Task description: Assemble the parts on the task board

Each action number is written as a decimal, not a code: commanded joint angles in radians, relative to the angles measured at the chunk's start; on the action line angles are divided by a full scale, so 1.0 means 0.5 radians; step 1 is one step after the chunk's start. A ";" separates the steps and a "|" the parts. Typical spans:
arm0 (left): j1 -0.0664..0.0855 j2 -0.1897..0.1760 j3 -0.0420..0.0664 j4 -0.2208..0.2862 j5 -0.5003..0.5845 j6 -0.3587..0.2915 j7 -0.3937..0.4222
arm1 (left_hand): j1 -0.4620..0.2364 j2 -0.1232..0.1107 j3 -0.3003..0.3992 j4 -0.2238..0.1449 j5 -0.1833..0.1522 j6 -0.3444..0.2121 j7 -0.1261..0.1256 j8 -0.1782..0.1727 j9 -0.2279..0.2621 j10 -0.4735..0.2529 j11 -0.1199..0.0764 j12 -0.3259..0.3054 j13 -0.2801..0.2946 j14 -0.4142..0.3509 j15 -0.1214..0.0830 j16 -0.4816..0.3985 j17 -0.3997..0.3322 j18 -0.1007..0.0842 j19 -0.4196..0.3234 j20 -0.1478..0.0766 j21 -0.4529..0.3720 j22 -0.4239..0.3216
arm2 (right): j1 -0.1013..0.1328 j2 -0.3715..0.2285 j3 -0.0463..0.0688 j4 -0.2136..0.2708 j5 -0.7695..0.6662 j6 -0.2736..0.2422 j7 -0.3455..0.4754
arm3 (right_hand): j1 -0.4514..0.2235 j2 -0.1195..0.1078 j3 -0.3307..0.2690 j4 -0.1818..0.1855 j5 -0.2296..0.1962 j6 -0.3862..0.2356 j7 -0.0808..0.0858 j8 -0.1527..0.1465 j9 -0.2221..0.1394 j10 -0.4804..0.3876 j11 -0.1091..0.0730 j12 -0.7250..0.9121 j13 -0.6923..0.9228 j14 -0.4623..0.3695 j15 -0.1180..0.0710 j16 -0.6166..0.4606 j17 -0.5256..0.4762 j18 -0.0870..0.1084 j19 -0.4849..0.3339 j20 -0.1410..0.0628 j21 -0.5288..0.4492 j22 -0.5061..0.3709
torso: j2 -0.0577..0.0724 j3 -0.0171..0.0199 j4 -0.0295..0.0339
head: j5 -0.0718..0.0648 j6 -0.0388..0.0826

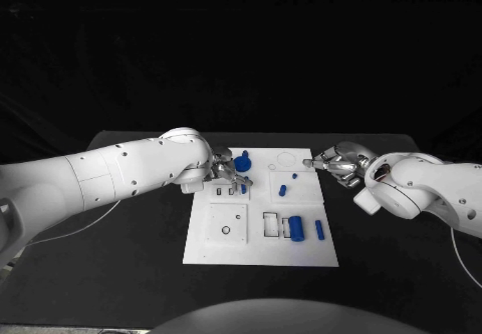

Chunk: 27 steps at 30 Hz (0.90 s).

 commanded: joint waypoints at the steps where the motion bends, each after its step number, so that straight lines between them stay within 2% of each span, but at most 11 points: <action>1: -0.004 0.026 0.001 -0.020 -0.008 0.015 -0.100 | 0.005 0.029 -0.016 0.003 -0.007 0.008 -0.001 -0.017 0.005 0.211 -0.017 0.005 0.527 0.212 -0.014 0.005 0.527 -0.015 0.203 -0.015 0.005 0.527 | -0.005 -0.001 0.000 -0.002 -0.002 0.039 -0.013 | 0.004 0.010 -0.005 0.007 0.007 -0.006 0.003 0.014 0.002 0.208 0.016 0.006 0.526 0.212 0.016 0.008 0.526 -0.013 0.209 0.016 0.009 0.526 | 0.001 0.0014 0.001 | 0.002 0.002; 3: -0.007 0.040 0.001 -0.033 -0.021 0.034 -0.122 | 0.007 0.048 -0.021 0.003 -0.012 0.008 0.000 -0.023 0.011 0.211 -0.016 0.005 0.527 0.212 -0.013 0.005 0.527 -0.015 0.203 -0.015 0.005 0.527 | -0.008 0.000 0.000 -0.003 -0.002 0.041 -0.013 | 0.004 0.011 -0.006 0.008 0.006 -0.006 0.004 0.015 0.002 0.208 0.016 0.006 0.526 0.212 0.016 0.008 0.526 -0.013 0.209 0.016 0.009 0.526 | 0.000 0.0024 0.002 | 0.003 0.001; 11: -0.015 0.073 0.001 -0.052 -0.065 0.041 -0.153 | 0.011 0.055 -0.025 0.002 -0.015 0.008 0.000 -0.027 0.014 0.211 -0.016 0.005 0.527 0.212 -0.013 0.005 0.527 -0.015 0.203 -0.015 0.005 0.527 | -0.022 0.007 0.000 -0.011 -0.002 0.053 -0.018 | 0.003 0.014 -0.006 0.010 0.005 -0.005 0.006 0.017 0.003 0.208 0.018 0.006 0.526 0.212 0.017 0.008 0.526 -0.013 0.209 0.017 0.009 0.526 | 0.000 0.0010 0.005 | -0.004 0.004; 16: -0.018 0.085 0.002 -0.059 -0.075 0.026 -0.169 | 0.013 0.057 -0.026 0.001 -0.016 0.008 0.000 -0.027 0.015 0.211 -0.016 0.005 0.527 0.212 -0.013 0.005 0.527 -0.015 0.203 -0.015 0.005 0.527 | -0.027 0.012 -0.001 -0.014 -0.002 0.061 -0.023 | 0.003 0.014 -0.007 0.011 0.005 -0.005 0.006 0.017 0.003 0.208 0.018 0.006 0.526 0.212 0.017 0.008 0.526 -0.013 0.209 0.017 0.009 0.526 | -0.001 0.0015 0.002 | -0.003 0.008; 27: -0.024 0.111 0.002 -0.085 -0.097 0.015 -0.175 | 0.080 0.093 -0.039 -0.003 -0.013 0.011 -0.002 -0.048 0.036 0.211 -0.017 0.005 0.527 0.212 -0.014 0.005 0.527 -0.015 0.203 -0.017 0.005 0.527 | -0.033 0.015 -0.001 -0.016 -0.002 0.069 -0.027 | 0.001 0.016 -0.008 0.013 0.005 -0.007 0.008 0.017 0.004 0.208 0.019 0.006 0.526 0.212 0.018 0.008 0.526 -0.013 0.209 0.017 0.009 0.526 | -0.001 0.0014 0.004 | -0.007 0.007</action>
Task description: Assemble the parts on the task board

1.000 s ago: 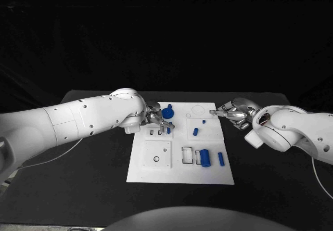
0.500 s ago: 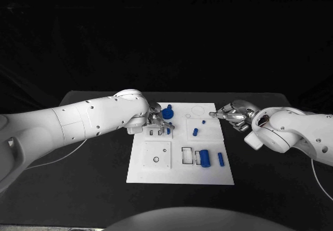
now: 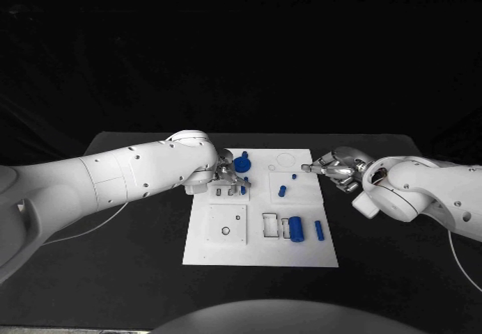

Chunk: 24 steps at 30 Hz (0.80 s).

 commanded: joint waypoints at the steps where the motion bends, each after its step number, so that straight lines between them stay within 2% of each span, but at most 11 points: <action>1: -0.002 0.013 0.001 -0.006 -0.026 0.006 -0.013 | 0.028 0.011 -0.012 0.002 -0.004 0.012 -0.003 -0.011 0.006 0.211 -0.018 0.005 0.527 0.212 -0.014 0.005 0.527 -0.015 0.210 -0.010 0.005 0.527 | -0.003 0.003 0.000 -0.001 -0.005 0.038 -0.006 | 0.002 0.016 -0.002 0.008 0.005 -0.007 0.008 0.009 0.002 0.215 0.012 0.006 0.527 0.212 0.018 0.008 0.527 -0.013 0.209 0.017 0.009 0.526 | 0.001 -0.0005 0.001 | -0.001 0.003; 6: -0.004 0.026 0.001 -0.016 -0.027 0.003 -0.006 | 0.091 0.037 -0.010 0.002 0.000 0.014 -0.005 -0.026 0.023 0.211 -0.020 0.005 0.527 0.212 -0.016 0.005 0.527 -0.015 0.210 -0.011 0.005 0.527 | -0.004 0.003 0.000 -0.001 -0.005 0.041 -0.011 | 0.002 0.016 -0.002 0.008 0.005 -0.007 0.008 0.009 0.002 0.215 0.012 0.006 0.527 0.212 0.018 0.008 0.527 -0.013 0.209 0.017 0.009 0.526 | 0.002 -0.0002 0.000 | -0.002 0.001; 24: -0.006 0.064 0.002 -0.030 -0.009 0.001 0.013 | 0.096 0.044 -0.016 0.008 0.000 0.013 -0.003 -0.033 0.028 0.211 -0.019 0.005 0.527 0.212 -0.016 0.005 0.527 -0.015 0.210 -0.012 0.005 0.527 | -0.006 0.006 0.000 -0.008 -0.005 0.052 -0.029 | 0.001 0.018 -0.003 0.010 0.006 -0.010 0.009 0.009 0.003 0.215 0.014 0.006 0.527 0.212 0.019 0.008 0.527 -0.013 0.209 0.018 0.009 0.526 | 0.002 0.0008 0.000 | -0.013 0.001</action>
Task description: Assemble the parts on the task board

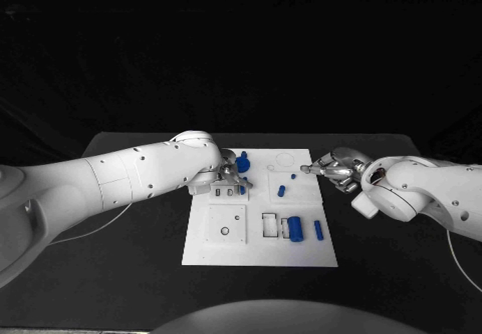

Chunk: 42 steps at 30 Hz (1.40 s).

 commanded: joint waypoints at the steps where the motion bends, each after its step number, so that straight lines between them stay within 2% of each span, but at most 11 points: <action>1: 0.000 0.012 0.001 -0.002 0.006 0.003 0.014 | 0.009 0.006 -0.011 0.002 0.000 0.013 -0.003 -0.009 0.002 0.204 -0.012 0.005 0.527 0.212 -0.016 0.005 0.527 -0.015 0.210 -0.012 0.005 0.527 | -0.003 0.004 0.000 -0.002 -0.005 0.036 -0.010 | 0.001 0.018 -0.003 0.010 0.006 -0.010 0.009 0.009 0.003 0.215 0.014 0.006 0.526 0.205 0.012 0.008 0.527 -0.014 0.209 0.018 0.009 0.527 | 0.000 0.0011 0.000 | -0.002 0.001; 12: -0.001 0.025 0.002 -0.011 0.011 0.018 -0.001 | 0.021 0.011 -0.013 -0.001 0.002 0.012 -0.004 -0.014 0.008 0.204 -0.012 0.005 0.527 0.212 -0.015 0.005 0.527 -0.015 0.210 -0.013 0.005 0.527 | -0.010 0.009 0.000 -0.006 -0.005 0.042 -0.017 | 0.001 0.018 -0.003 0.010 0.006 -0.010 0.009 0.009 0.003 0.215 0.014 0.006 0.526 0.205 0.012 0.008 0.527 -0.014 0.209 0.018 0.009 0.527 | 0.000 0.0005 0.001 | -0.008 -0.003; 16: -0.001 0.026 0.002 -0.011 0.013 0.018 -0.008 | 0.077 0.010 -0.013 -0.008 0.011 0.015 -0.006 -0.023 0.024 0.204 -0.014 0.005 0.527 0.212 -0.016 0.005 0.527 -0.015 0.210 -0.013 0.005 0.527 | -0.011 0.010 -0.001 -0.006 -0.005 0.041 -0.017 | 0.000 0.018 -0.005 0.012 0.007 -0.013 0.011 0.009 0.003 0.215 0.015 0.006 0.526 0.205 0.013 0.008 0.527 -0.014 0.209 0.019 0.009 0.527 | -0.002 -0.0001 0.001 | -0.008 -0.002; 21: -0.001 0.027 0.002 -0.013 0.017 0.026 -0.021 | 0.195 -0.015 -0.010 -0.008 0.182 0.018 -0.011 -0.048 0.061 0.204 -0.018 0.005 0.527 0.212 -0.021 0.005 0.527 -0.015 0.210 -0.017 0.005 0.527 | -0.013 0.011 -0.001 -0.006 -0.005 0.043 -0.017 | 0.000 0.018 -0.005 0.012 0.007 -0.013 0.011 0.009 0.003 0.215 0.015 0.006 0.526 0.205 0.013 0.008 0.527 -0.014 0.209 0.019 0.009 0.527 | -0.002 0.0004 0.002 | -0.010 -0.001; 22: -0.002 0.028 0.002 -0.013 0.017 0.027 -0.023 | 0.205 -0.014 -0.008 -0.008 0.194 0.020 -0.012 -0.050 0.065 0.204 -0.019 0.005 0.527 0.212 -0.021 0.005 0.527 -0.015 0.210 -0.017 0.005 0.527 | -0.013 0.011 -0.001 -0.006 -0.005 0.043 -0.018 | 0.000 0.018 -0.006 0.012 0.008 -0.013 0.011 0.009 0.003 0.215 0.016 0.006 0.526 0.205 0.013 0.008 0.527 -0.014 0.209 0.019 0.009 0.527 | -0.002 0.0006 0.002 | -0.010 -0.002; 30: -0.003 0.029 0.001 -0.019 0.020 0.011 -0.030 | 0.254 -0.003 0.009 -0.007 0.251 0.035 -0.019 -0.057 0.089 0.204 -0.025 0.005 0.527 0.212 -0.024 0.005 0.527 -0.015 0.210 -0.019 0.005 0.527 | -0.015 0.012 -0.001 -0.009 -0.005 0.045 -0.019 | 0.000 0.019 -0.006 0.013 0.008 -0.015 0.012 0.009 0.003 0.215 0.016 0.006 0.526 0.205 0.014 0.008 0.527 -0.014 0.209 0.020 0.009 0.527 | -0.002 0.0015 0.001 | -0.009 0.004; 39: -0.004 0.024 0.001 -0.027 0.023 0.014 -0.027 | 0.267 0.006 0.019 -0.004 0.280 0.041 -0.022 -0.060 0.101 0.204 -0.028 0.005 0.527 0.212 -0.025 0.005 0.527 -0.015 0.210 -0.020 0.005 0.527 | -0.018 0.012 -0.001 -0.011 -0.005 0.052 -0.029 | 0.000 0.019 -0.007 0.013 0.009 -0.017 0.013 0.008 0.003 0.215 0.017 0.006 0.526 0.205 0.015 0.008 0.527 -0.014 0.209 0.020 0.009 0.527 | -0.002 0.0009 0.001 | -0.012 0.011; 42: -0.004 0.024 0.001 -0.030 0.026 0.014 -0.026 | 0.281 0.004 0.025 -0.004 0.328 0.038 -0.023 -0.069 0.112 0.204 -0.029 0.005 0.527 0.212 -0.026 0.005 0.527 -0.015 0.210 -0.021 0.005 0.527 | -0.019 0.012 -0.001 -0.010 -0.005 0.052 -0.031 | 0.000 0.019 -0.007 0.013 0.009 -0.017 0.013 0.008 0.003 0.215 0.017 0.006 0.526 0.205 0.015 0.008 0.527 -0.014 0.209 0.020 0.009 0.527 | -0.001 0.0017 0.001 | -0.011 0.011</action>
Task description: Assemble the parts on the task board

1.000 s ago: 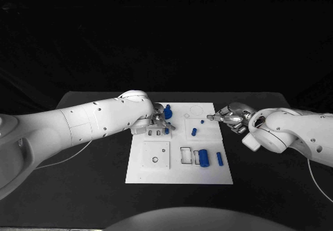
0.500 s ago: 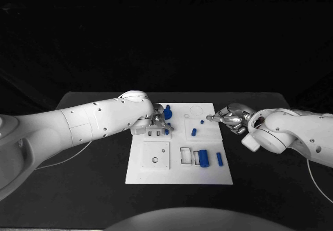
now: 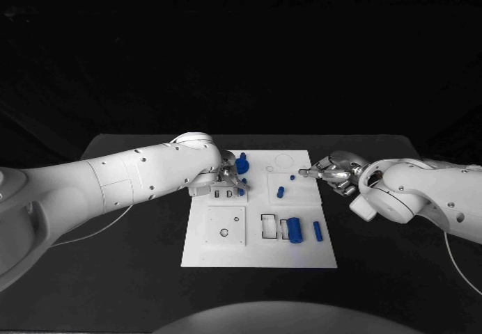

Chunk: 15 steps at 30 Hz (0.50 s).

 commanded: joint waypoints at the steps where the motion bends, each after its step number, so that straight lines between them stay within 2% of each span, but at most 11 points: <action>1: -0.001 0.003 0.001 -0.001 0.017 0.012 0.000 | 0.025 0.001 0.015 -0.004 0.037 0.010 0.002 -0.018 0.008 0.204 -0.015 0.005 0.520 0.212 -0.011 0.005 0.526 -0.015 0.203 -0.014 0.005 0.527 | -0.002 0.001 0.000 0.000 -0.005 0.034 -0.010 | 0.000 0.019 -0.001 0.008 0.009 -0.011 0.007 0.008 0.002 0.209 0.011 0.006 0.526 0.205 0.015 0.008 0.526 -0.014 0.209 0.020 0.009 0.526 | 0.001 0.0007 0.000 | 0.000 0.001; 5: -0.001 0.007 0.001 -0.001 0.018 0.010 0.000 | 0.038 -0.006 0.020 -0.004 0.082 0.006 0.003 -0.028 0.017 0.204 -0.015 0.005 0.520 0.212 -0.011 0.005 0.526 -0.015 0.203 -0.016 0.005 0.527 | -0.003 0.003 -0.001 -0.005 -0.005 0.031 -0.010 | 0.001 0.020 -0.002 0.008 0.010 -0.012 0.008 0.008 0.002 0.209 0.012 0.006 0.526 0.205 0.015 0.008 0.526 -0.014 0.209 0.021 0.009 0.526 | 0.001 -0.0015 0.001 | -0.002 0.005; 15: -0.003 0.011 0.001 -0.008 0.020 0.007 0.004 | 0.040 -0.006 0.021 -0.003 0.089 0.006 0.003 -0.030 0.019 0.204 -0.015 0.005 0.520 0.212 -0.010 0.005 0.526 -0.015 0.203 -0.016 0.005 0.527 | -0.005 0.001 -0.001 -0.006 -0.005 0.028 -0.015 | 0.001 0.020 -0.002 0.008 0.010 -0.012 0.008 0.008 0.002 0.209 0.012 0.006 0.526 0.205 0.015 0.008 0.526 -0.014 0.209 0.021 0.009 0.526 | 0.002 -0.0004 0.000 | -0.004 0.003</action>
